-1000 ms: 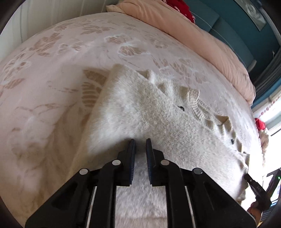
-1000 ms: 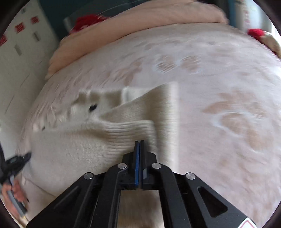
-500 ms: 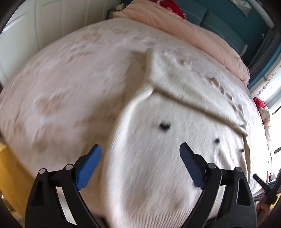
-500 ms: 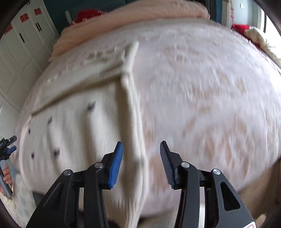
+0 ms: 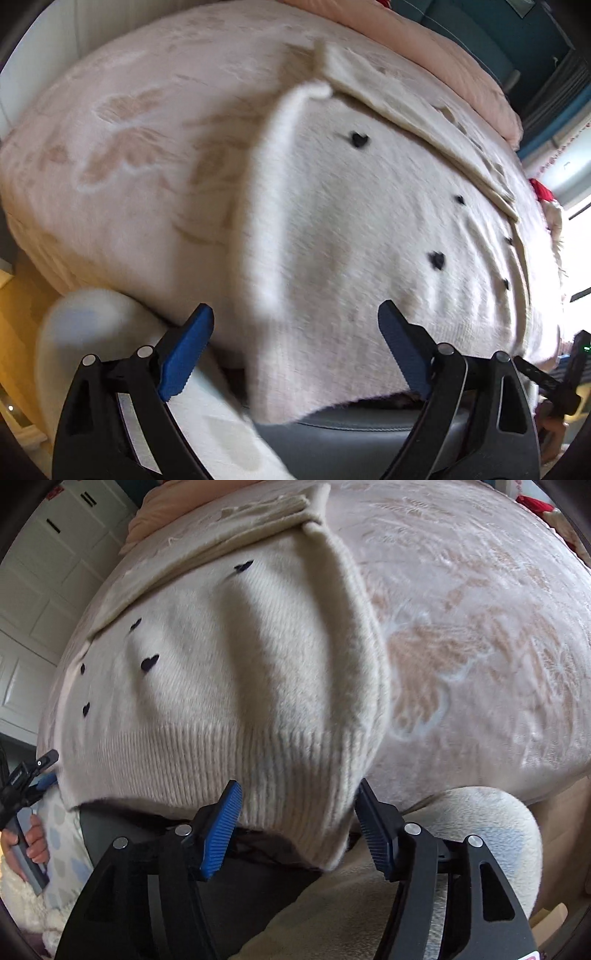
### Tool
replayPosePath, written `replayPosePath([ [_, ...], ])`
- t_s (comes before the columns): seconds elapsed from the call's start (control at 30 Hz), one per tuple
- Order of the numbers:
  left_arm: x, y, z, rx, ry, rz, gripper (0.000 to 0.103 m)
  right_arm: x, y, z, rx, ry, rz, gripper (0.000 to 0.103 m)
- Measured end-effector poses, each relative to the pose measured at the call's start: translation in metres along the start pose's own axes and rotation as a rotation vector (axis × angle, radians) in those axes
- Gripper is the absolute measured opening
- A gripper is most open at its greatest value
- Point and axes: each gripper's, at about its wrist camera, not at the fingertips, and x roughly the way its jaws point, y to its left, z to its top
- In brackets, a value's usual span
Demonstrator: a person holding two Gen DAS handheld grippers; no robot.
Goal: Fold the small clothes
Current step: 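Grasp the ribbed hem with both tools and fold it up toward the collar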
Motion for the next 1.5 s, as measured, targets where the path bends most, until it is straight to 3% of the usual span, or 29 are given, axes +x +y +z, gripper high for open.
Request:
replayPosePath([
  [0.1,0.013,-0.010,-0.003,0.045,0.033,0.023,0.087,0.007,0.001,0.002,0.024,0.012,0.014,0.063],
  [0.2,0.016,-0.014,-0.002,0.043,0.045,0.065,0.076,0.012,0.000,0.005,0.053,0.016,0.032,0.063],
  [0.23,0.016,-0.013,-0.002,0.038,0.049,0.069,0.069,0.012,0.001,0.006,0.049,0.015,0.033,0.058],
  [0.3,0.009,-0.008,-0.001,0.011,0.059,0.038,0.045,0.009,-0.001,0.004,0.054,-0.003,0.050,0.031],
  [0.33,0.006,-0.004,-0.001,-0.007,0.068,0.002,0.023,0.006,-0.002,0.005,0.063,-0.011,0.078,0.012],
  [0.37,0.005,0.000,-0.001,-0.029,0.081,-0.026,0.008,0.001,-0.007,0.004,0.086,-0.028,0.132,0.011],
  [0.5,-0.015,0.008,-0.004,-0.074,0.052,-0.063,0.007,-0.023,-0.007,-0.001,0.078,-0.102,0.172,0.010],
  [0.73,-0.093,-0.026,-0.017,0.109,0.012,-0.080,0.006,-0.103,0.002,-0.025,-0.063,-0.186,0.173,0.009],
  [0.83,-0.118,-0.024,-0.033,0.133,0.054,-0.097,0.006,-0.121,0.003,-0.043,-0.118,-0.151,0.150,0.009],
  [1.07,-0.160,-0.019,-0.097,0.142,0.200,-0.101,0.006,-0.146,0.016,-0.126,-0.223,0.065,0.152,0.009],
  [1.17,-0.167,-0.025,-0.109,0.133,0.255,-0.109,0.006,-0.160,0.021,-0.140,-0.250,0.084,0.169,0.009],
  [1.23,-0.170,-0.033,-0.095,0.125,0.228,-0.127,0.006,-0.171,0.021,-0.124,-0.241,0.031,0.191,0.009],
  [1.33,-0.172,-0.049,-0.047,0.124,0.105,-0.164,0.006,-0.185,0.013,-0.081,-0.186,-0.105,0.257,0.009],
  [1.43,-0.156,-0.067,0.018,0.099,-0.001,-0.176,0.006,-0.180,-0.007,-0.003,-0.083,-0.270,0.322,0.009],
  [1.5,-0.140,-0.074,0.052,0.077,-0.054,-0.160,0.006,-0.164,-0.018,0.038,-0.029,-0.307,0.344,0.009],
])
